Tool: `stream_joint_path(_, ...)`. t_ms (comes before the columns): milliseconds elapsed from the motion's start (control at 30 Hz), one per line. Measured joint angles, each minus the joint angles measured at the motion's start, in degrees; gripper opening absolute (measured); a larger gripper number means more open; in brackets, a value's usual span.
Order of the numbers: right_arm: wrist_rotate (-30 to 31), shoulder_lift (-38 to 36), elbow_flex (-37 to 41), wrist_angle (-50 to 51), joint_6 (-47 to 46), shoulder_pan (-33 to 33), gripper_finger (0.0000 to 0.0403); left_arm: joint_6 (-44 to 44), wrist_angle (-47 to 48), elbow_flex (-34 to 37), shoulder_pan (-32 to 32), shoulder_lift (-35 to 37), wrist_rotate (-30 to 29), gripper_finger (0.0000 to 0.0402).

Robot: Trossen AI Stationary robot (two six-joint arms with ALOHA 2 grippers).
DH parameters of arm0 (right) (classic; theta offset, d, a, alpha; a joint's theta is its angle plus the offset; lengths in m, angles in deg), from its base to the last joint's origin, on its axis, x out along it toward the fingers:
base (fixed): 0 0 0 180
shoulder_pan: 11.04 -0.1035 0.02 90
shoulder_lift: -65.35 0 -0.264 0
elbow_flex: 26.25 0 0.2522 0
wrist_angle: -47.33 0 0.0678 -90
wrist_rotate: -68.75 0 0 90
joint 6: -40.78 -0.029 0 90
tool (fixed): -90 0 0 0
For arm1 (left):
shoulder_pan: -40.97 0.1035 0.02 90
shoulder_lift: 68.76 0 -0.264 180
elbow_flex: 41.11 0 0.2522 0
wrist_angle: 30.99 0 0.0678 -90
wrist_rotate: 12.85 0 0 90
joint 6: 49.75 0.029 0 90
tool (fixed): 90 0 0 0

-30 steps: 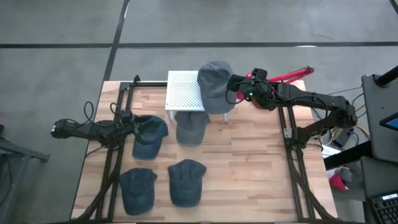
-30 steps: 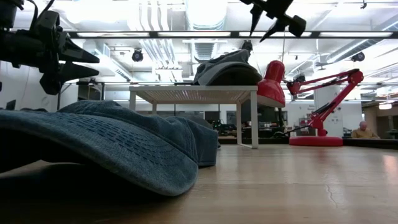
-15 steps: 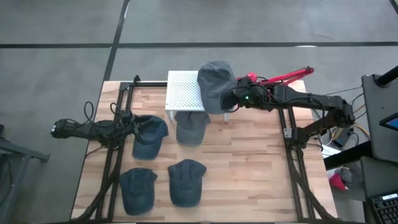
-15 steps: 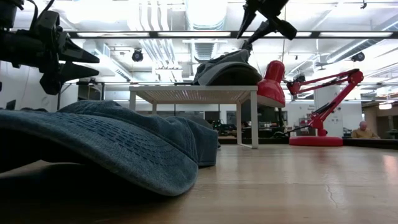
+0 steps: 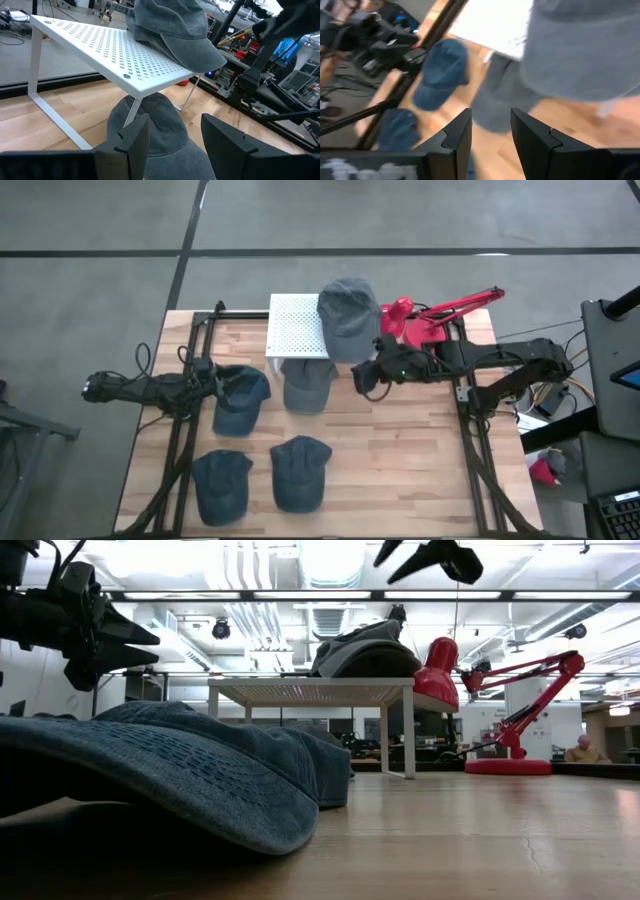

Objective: Stack small to large cups/mugs on shelf
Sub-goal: Stack the gray cup on the other gray cup on the shelf

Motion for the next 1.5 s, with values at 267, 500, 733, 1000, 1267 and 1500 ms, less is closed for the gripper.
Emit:
stream_joint_path(267, -0.5, 3.7, 3.7, -13.5, -0.6, -5.7, 0.0135, 0.1, 0.0, 0.0, 0.0, 0.0, 0.0, 0.0181)
stream_joint_path(500, -0.5, 13.2, 1.9, -14.6, -6.1, -5.9, 0.0175, 0.1, 0.1, 0.0, 0.0, 0.0, 0.0, 0.0181)
stream_joint_path(733, -0.5, 20.3, -0.9, -14.4, -13.7, -5.4, 0.0228, 3.7, 0.1, 0.0, 0.0, 0.0, 0.0, 0.0181)
stream_joint_path(1000, -1.8, 24.8, -2.5, -14.4, -18.5, -4.6, 0.0279, 9.2, 0.1, 0.0, 0.0, 0.0, -3.9, 0.0181)
stream_joint_path(1267, -1.5, 28.7, -2.8, -17.5, -20.7, -3.3, 0.0292, 9.9, 0.1, 0.0, 0.0, 0.0, -5.6, 0.0181)
stream_joint_path(1500, 3.4, 32.2, -2.8, -23.2, -24.2, -2.1, 0.0292, 12.0, 0.0, 0.0, 0.0, 0.0, -5.9, 0.0181)
